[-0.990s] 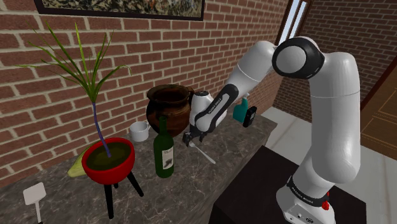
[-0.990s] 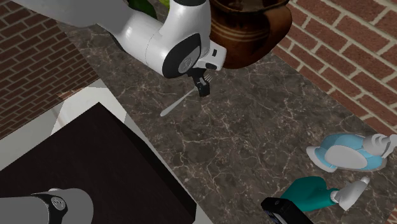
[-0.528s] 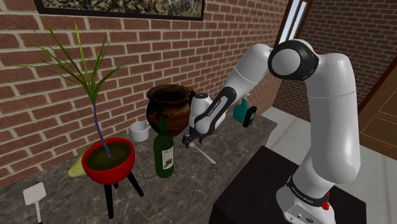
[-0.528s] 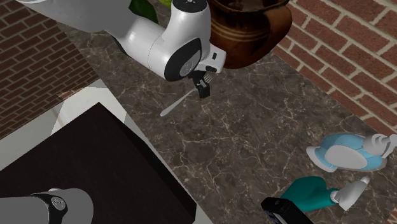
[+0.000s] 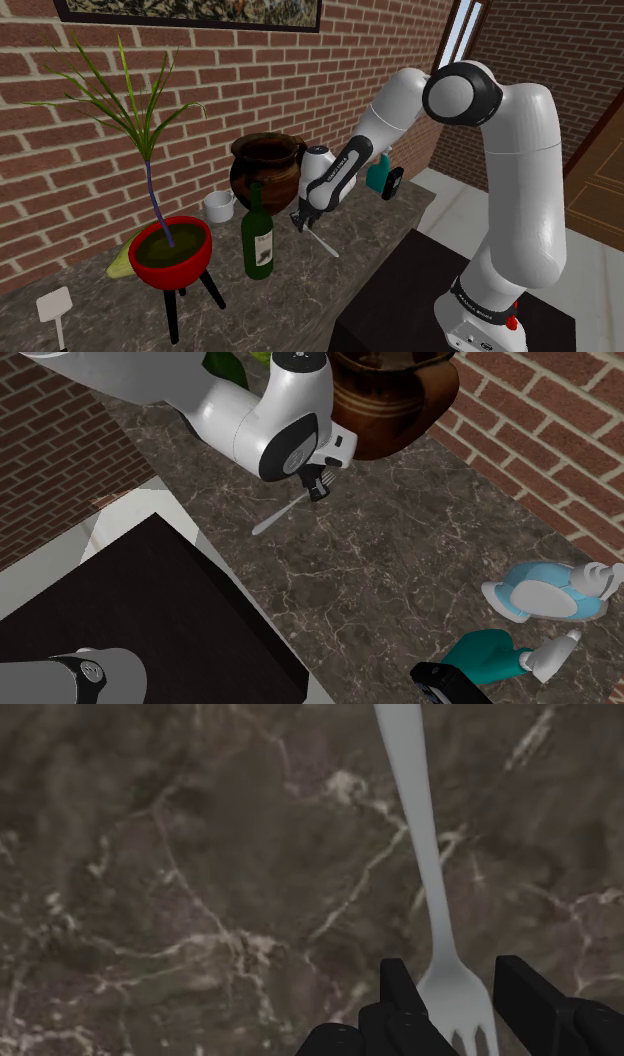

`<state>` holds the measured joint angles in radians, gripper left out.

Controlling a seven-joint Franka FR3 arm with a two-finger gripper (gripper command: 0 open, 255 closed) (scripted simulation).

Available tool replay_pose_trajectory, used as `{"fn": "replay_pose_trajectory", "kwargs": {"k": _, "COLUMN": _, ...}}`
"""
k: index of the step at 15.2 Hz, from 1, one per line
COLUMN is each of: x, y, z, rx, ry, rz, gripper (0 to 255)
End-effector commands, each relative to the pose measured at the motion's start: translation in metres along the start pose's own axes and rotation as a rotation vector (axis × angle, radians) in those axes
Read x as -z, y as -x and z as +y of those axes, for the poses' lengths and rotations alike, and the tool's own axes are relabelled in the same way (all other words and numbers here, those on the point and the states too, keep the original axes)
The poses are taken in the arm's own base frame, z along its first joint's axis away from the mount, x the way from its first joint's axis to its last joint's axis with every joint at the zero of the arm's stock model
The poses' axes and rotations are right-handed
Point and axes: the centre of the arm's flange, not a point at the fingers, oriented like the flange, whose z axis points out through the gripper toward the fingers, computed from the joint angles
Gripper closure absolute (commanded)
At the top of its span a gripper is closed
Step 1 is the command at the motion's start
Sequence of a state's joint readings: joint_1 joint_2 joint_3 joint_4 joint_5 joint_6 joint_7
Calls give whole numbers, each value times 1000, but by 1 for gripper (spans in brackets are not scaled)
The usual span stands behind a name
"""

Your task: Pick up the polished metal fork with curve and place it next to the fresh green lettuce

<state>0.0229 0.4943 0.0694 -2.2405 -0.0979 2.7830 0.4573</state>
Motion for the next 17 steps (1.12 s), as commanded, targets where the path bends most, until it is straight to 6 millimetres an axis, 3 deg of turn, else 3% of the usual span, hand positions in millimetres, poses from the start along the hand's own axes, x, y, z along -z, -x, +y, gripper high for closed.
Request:
{"fn": "replay_pose_trajectory", "kwargs": {"k": 1, "x": -4, "y": 3, "z": -3, "rx": 6, "ry": -1, "rz": -5, "gripper": 255}}
{"fn": "replay_pose_trajectory", "kwargs": {"k": 4, "x": -2, "y": 1, "z": -5, "rx": 6, "ry": -1, "rz": -5, "gripper": 255}}
{"fn": "replay_pose_trajectory", "kwargs": {"k": 17, "x": 66, "y": -3, "z": -6, "rx": 6, "ry": -1, "rz": -5, "gripper": 255}}
